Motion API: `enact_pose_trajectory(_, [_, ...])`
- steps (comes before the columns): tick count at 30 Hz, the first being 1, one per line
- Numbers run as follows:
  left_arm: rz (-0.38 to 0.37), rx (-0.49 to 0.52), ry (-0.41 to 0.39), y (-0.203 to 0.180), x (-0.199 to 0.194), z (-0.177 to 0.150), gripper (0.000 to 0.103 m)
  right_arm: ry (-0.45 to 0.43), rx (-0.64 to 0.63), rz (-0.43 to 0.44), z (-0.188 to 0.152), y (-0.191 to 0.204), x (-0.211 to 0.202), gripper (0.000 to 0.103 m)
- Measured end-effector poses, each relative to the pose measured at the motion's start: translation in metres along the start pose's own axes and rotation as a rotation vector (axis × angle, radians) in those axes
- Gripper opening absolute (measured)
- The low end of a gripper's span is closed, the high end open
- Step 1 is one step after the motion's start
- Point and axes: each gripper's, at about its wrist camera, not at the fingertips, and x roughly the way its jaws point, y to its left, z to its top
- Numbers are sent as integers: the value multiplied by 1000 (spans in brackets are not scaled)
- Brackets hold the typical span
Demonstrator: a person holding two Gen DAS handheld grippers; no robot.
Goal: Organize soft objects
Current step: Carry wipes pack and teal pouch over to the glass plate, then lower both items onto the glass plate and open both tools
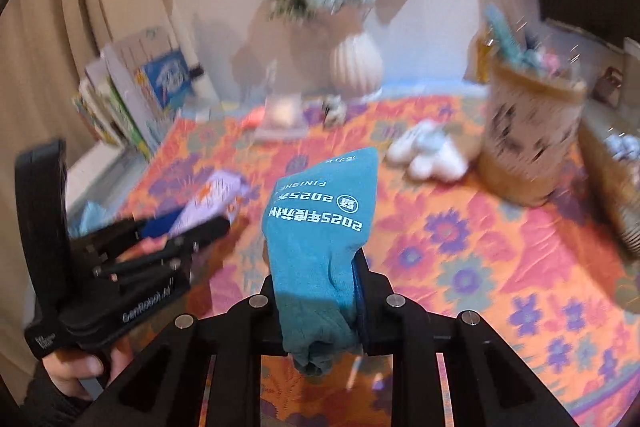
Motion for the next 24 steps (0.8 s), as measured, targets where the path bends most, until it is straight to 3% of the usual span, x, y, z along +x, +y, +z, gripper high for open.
enact_pose_trajectory(8, [-171,165,-168,-99,-47,88,34,-216,97,-75,53,-59,-82,21])
enact_pose_trajectory(13, [-255,244,-201,-180,-38,137,34,-302,230,-175,80,-127,-129,22])
enact_pose_trajectory(17, [-311,250,-123,-235,1,162,34,-275,369,-289,90,-192,-146,22])
enact_pose_trajectory(21, [-335,230,25,-273,50,166,34,-197,521,-346,85,-258,-140,22])
enact_pose_trajectory(24, [-340,244,66,-294,78,162,36,-166,592,-359,74,-291,-131,22])
